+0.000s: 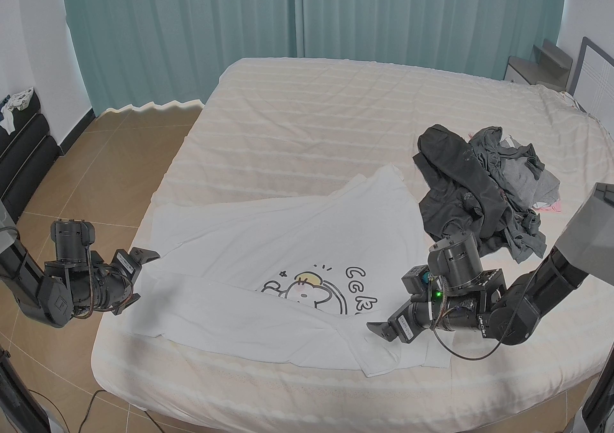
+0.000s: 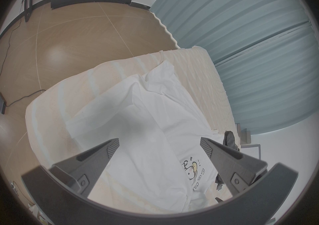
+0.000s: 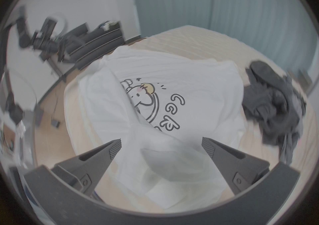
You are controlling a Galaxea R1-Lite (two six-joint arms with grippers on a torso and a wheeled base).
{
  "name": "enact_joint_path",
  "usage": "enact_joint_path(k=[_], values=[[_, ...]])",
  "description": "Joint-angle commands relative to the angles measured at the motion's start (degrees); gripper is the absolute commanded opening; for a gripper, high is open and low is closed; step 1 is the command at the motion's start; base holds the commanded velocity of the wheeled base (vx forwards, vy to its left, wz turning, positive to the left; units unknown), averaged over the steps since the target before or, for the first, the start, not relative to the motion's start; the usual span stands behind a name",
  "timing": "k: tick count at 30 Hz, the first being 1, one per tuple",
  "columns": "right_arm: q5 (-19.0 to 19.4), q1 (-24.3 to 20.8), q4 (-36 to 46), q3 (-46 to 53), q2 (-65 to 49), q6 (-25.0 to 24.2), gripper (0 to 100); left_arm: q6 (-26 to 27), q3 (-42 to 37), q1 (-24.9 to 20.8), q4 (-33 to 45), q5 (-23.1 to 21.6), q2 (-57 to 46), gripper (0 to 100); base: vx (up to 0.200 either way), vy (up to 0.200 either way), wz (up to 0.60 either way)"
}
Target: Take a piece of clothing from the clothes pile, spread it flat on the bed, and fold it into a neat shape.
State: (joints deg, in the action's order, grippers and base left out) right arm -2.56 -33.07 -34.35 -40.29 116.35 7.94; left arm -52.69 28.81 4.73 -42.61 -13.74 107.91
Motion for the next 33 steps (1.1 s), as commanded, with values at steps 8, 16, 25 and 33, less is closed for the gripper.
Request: enact_joint_path(k=[8, 16, 25, 33], values=[[8.5, 5.4, -3.3, -0.1, 8.0, 19.3, 100, 0.0, -0.1, 0.0, 0.0, 0.0, 0.7, 100, 0.0, 0.0, 0.0], [9.3, 5.1, -3.5, 0.5, 9.2, 21.7, 100, 0.0, -0.1, 0.0, 0.0, 0.1, 0.8, 100, 0.0, 0.0, 0.0], [9.2, 4.3, -3.8, -1.0, 10.7, 21.7, 100, 0.0, 0.0, 0.0, 0.0, 0.1, 0.8, 100, 0.0, 0.0, 0.0], [9.2, 4.0, -3.9, -1.2, 11.3, 23.0, 100, 0.0, 0.0, 0.0, 0.0, 0.0, 0.7, 100, 0.0, 0.0, 0.0]])
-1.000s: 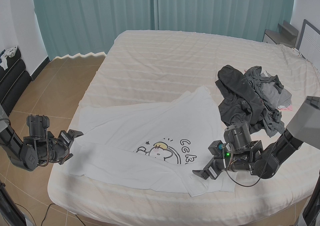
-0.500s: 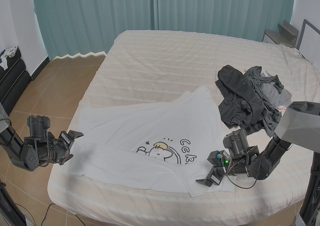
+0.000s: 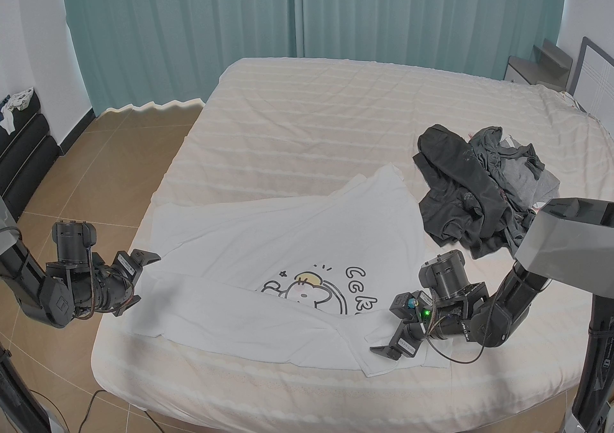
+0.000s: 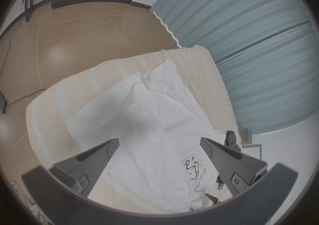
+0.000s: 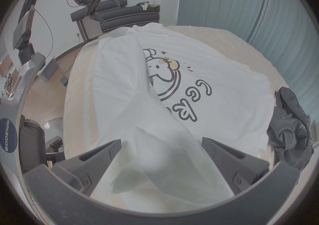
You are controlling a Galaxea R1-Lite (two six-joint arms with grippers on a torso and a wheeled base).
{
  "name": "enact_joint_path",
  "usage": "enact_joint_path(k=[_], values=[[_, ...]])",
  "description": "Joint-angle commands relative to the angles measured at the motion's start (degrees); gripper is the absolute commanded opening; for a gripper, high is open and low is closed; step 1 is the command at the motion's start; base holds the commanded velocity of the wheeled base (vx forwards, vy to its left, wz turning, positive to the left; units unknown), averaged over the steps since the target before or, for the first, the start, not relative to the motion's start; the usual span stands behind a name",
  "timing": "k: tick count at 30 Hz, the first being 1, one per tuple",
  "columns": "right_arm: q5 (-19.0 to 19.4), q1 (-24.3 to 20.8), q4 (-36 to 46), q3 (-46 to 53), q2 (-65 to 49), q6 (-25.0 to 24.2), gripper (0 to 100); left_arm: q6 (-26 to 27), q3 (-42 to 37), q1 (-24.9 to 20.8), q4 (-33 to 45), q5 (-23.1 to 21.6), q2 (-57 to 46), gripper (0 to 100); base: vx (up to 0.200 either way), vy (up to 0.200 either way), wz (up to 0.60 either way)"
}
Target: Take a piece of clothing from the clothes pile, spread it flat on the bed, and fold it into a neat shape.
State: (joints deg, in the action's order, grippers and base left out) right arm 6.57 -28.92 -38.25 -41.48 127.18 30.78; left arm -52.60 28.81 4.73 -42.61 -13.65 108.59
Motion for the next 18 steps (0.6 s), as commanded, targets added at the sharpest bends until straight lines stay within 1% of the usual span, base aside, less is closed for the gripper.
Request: enact_joint_path(k=[1, 2, 14, 18], values=[[-0.1, -0.2, 0.1, 0.0, 0.6, 0.5, 100, 0.0, 0.0, 0.0, 0.0, 0.0, 0.0, 100, 0.0, 0.0, 0.0], [-0.2, -0.3, 0.0, -0.1, 0.7, 0.5, 0, 0.0, 0.0, 0.0, 0.0, 0.0, 0.0, 100, 0.0, 0.0, 0.0], [-0.7, -0.3, -0.2, 0.1, -0.2, 0.1, 0, 0.0, 0.1, 0.0, 0.0, -0.1, 0.1, 100, 0.0, 0.0, 0.0], [-0.9, -0.1, -1.6, 2.1, -2.3, -0.2, 0, 0.0, 0.1, 0.0, 0.0, -0.1, 0.0, 100, 0.0, 0.0, 0.0]])
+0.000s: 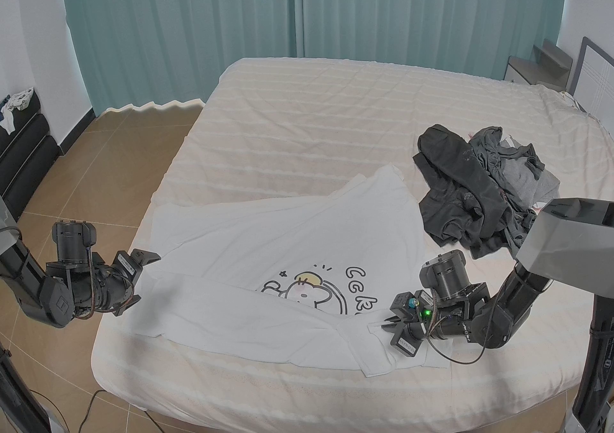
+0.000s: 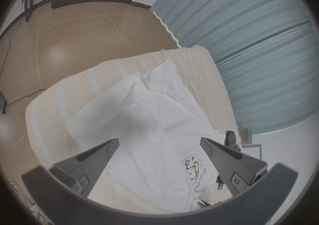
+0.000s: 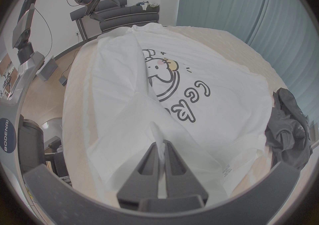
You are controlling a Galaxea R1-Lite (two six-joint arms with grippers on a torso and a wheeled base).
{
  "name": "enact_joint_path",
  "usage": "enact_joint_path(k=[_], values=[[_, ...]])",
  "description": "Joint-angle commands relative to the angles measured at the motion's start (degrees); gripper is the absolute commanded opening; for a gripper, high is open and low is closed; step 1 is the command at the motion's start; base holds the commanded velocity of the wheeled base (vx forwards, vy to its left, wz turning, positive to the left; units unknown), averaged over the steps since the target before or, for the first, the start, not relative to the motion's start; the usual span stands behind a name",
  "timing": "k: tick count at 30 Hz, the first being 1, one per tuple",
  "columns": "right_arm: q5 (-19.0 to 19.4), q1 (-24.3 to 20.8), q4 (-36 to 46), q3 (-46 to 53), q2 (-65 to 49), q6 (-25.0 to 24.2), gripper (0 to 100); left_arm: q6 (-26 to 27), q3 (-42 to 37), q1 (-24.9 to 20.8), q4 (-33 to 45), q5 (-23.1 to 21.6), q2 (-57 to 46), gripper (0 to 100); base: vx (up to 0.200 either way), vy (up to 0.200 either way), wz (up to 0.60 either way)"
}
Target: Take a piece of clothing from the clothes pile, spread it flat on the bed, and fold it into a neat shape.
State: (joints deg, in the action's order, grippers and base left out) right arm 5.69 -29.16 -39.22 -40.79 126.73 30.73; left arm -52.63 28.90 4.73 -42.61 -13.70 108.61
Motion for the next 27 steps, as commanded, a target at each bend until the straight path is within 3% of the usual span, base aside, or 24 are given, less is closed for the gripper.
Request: enact_joint_path(k=[1, 6, 11, 18, 27], values=[[0.0, 0.3, -1.1, 2.1, -2.5, -0.2, 0, 0.0, 0.0, 0.0, 0.0, 0.0, 0.0, 100, 0.0, 0.0, 0.0], [0.1, 1.3, -5.4, 6.4, -3.7, -1.4, 0, 0.0, 0.0, 0.0, 0.0, 0.0, 0.0, 100, 0.0, 0.0, 0.0], [0.4, 3.6, -16.4, 12.9, -3.0, -1.8, 0, 0.0, 0.0, 0.0, 0.0, 0.0, 0.1, 100, 0.0, 0.0, 0.0], [0.5, 5.3, -24.9, 19.9, -1.2, -3.5, 0, 0.0, 0.0, 0.0, 0.0, 0.0, 0.1, 100, 0.0, 0.0, 0.0], [0.3, 5.2, -44.5, 28.9, 6.5, -9.1, 0, 0.0, 0.0, 0.0, 0.0, 0.0, 0.1, 100, 0.0, 0.0, 0.0]])
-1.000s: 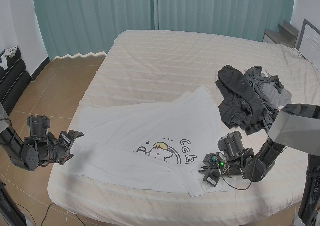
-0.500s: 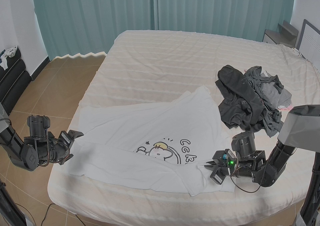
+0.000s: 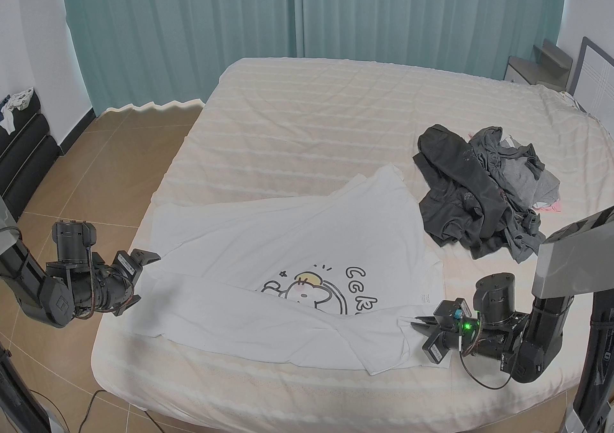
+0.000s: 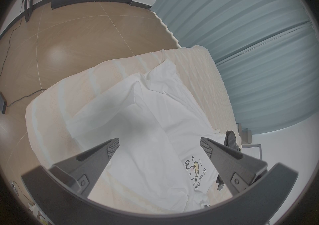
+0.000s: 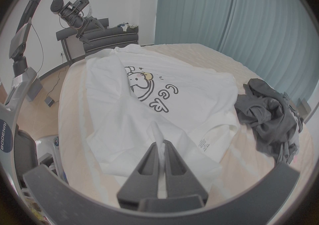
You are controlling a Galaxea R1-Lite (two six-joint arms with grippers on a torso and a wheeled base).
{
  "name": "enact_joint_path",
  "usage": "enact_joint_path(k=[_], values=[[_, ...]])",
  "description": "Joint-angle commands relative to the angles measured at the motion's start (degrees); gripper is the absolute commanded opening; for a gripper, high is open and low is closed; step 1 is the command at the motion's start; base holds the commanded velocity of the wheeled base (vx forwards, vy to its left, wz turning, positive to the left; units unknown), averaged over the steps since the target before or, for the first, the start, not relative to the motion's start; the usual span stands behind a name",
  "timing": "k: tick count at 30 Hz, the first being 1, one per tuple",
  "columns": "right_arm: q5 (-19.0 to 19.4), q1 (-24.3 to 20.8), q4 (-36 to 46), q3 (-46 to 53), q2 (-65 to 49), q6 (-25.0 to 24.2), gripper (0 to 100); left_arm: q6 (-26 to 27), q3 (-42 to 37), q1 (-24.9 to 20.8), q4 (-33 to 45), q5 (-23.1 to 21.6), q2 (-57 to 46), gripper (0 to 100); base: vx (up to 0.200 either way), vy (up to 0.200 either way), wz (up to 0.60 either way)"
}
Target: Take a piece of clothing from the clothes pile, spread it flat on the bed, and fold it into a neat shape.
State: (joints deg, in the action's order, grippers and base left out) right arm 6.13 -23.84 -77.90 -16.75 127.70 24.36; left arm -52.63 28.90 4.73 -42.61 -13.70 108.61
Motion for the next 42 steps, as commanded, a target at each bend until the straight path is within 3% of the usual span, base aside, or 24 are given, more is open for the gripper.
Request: enact_joint_path(k=[1, 3, 4, 17, 22, 30, 34, 39, 40, 42], values=[[-0.2, -0.2, -7.4, 5.8, 6.3, -3.3, 0, 0.0, 0.0, 0.0, 0.0, 0.0, 0.0, 100, 0.0, 0.0, 0.0], [-0.3, -0.1, -9.9, 7.6, 7.7, -4.1, 0, 0.0, 0.0, 0.0, 0.0, 0.0, 0.1, 100, 0.0, 0.0, 0.0], [-0.3, -0.1, -10.0, 8.2, 7.7, -4.5, 100, 0.0, 0.0, 0.0, 0.0, 0.0, 0.0, 100, 0.0, 0.0, 0.0], [-3.1, 0.3, -10.0, 10.9, 4.5, -8.2, 100, 0.0, 0.0, 0.0, 0.0, 0.0, 0.0, 100, 0.0, 0.0, 0.0], [-8.2, -1.7, -9.9, 5.7, 1.2, -9.0, 100, 0.0, 0.0, 0.0, 0.0, 0.1, -0.1, 100, 0.0, 0.0, 0.0], [-7.5, -5.7, -9.2, 5.5, -4.4, -10.4, 100, 0.0, 0.0, 0.0, 0.0, 0.0, -0.1, 100, 0.0, 0.0, 0.0], [-8.9, -7.5, -3.4, 2.8, -5.5, -10.6, 100, 0.0, 0.1, 0.0, 0.0, 0.0, -0.1, 100, 0.0, 0.0, 0.0], [-17.6, -7.8, 9.5, -7.2, -3.2, -10.8, 100, 0.0, -0.1, 0.0, 0.0, 0.0, -0.3, 100, 0.0, 0.0, 0.0], [-17.9, -7.9, 9.9, -7.5, -3.2, -10.8, 100, -0.1, -0.1, 0.0, 0.0, 0.0, -0.3, 100, 0.0, 0.0, 0.0], [-23.7, -9.5, 17.7, -12.5, -3.0, -10.7, 100, -0.1, -0.1, 0.0, 0.0, 0.0, -0.2, 100, 0.0, 0.0, 0.0]])
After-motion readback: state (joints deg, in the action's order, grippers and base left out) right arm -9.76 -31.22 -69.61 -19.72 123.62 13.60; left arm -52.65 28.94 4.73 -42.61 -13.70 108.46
